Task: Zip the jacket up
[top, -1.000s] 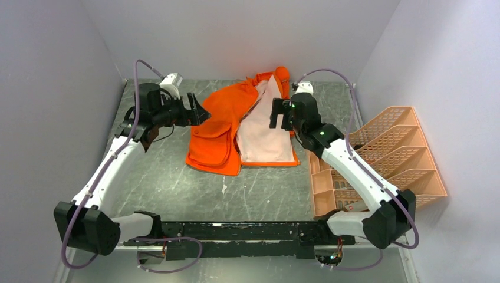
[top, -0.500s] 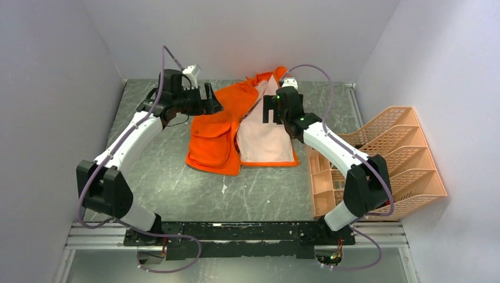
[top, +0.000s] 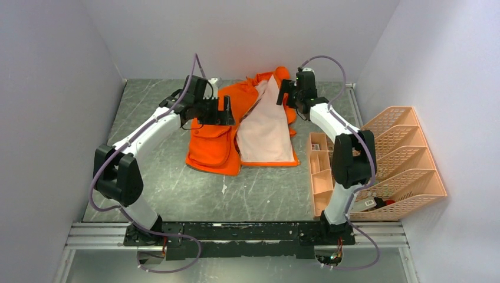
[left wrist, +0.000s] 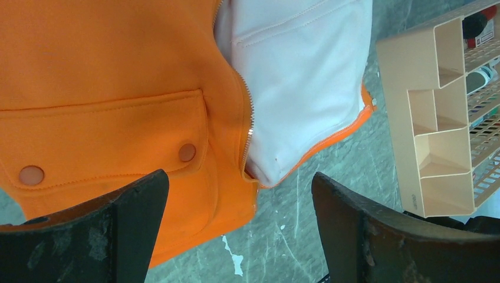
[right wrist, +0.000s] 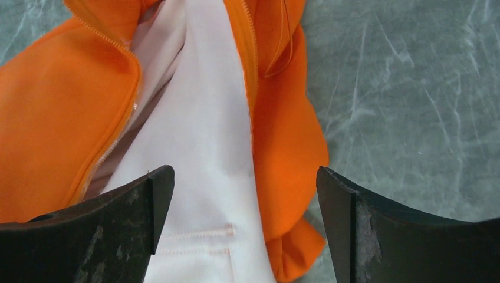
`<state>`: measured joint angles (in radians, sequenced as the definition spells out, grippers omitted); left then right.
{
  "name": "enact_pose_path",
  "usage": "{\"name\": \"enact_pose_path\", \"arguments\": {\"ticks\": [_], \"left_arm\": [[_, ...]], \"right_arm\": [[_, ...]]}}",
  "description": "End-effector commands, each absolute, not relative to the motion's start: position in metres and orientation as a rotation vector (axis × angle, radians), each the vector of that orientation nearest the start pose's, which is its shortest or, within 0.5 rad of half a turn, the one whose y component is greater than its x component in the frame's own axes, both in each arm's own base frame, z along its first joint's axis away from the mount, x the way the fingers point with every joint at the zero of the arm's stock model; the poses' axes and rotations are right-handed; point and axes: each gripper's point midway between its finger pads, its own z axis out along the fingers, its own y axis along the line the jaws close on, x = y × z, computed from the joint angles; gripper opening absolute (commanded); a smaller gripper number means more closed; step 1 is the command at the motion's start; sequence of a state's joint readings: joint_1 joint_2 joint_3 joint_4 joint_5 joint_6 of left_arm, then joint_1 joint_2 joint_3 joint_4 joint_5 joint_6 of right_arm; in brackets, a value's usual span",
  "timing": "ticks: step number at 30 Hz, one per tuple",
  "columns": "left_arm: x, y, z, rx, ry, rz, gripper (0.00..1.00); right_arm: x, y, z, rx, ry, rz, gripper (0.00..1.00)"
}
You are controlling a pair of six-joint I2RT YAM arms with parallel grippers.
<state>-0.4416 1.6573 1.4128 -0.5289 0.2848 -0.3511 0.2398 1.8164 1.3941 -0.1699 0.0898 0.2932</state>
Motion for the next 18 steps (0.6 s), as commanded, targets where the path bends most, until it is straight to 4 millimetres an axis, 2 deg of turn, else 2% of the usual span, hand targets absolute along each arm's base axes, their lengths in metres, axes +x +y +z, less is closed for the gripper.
{"name": "enact_pose_path", "arguments": {"ticks": [1, 6, 11, 18], "left_arm": [[0.366, -0.243, 0.178, 0.268, 2.41, -0.699, 0.95], [0.364, -0.249, 0.164, 0.282, 2.45, -0.693, 0.95], [0.364, -0.267, 0.158, 0.314, 2.471, -0.734, 0.95], [0.375, -0.283, 0.142, 0.334, 2.521, -0.688, 0.95]], "right_arm": [[0.526, 0.135, 0.15, 0.096, 2.158, 0.311, 0.93], [0.538, 0.146, 0.132, 0.089, 2.185, 0.38, 0.89], [0.542, 0.15, 0.117, 0.096, 2.208, 0.399, 0.86], [0.552, 0.152, 0.1, 0.094, 2.242, 0.387, 0.77]]}}
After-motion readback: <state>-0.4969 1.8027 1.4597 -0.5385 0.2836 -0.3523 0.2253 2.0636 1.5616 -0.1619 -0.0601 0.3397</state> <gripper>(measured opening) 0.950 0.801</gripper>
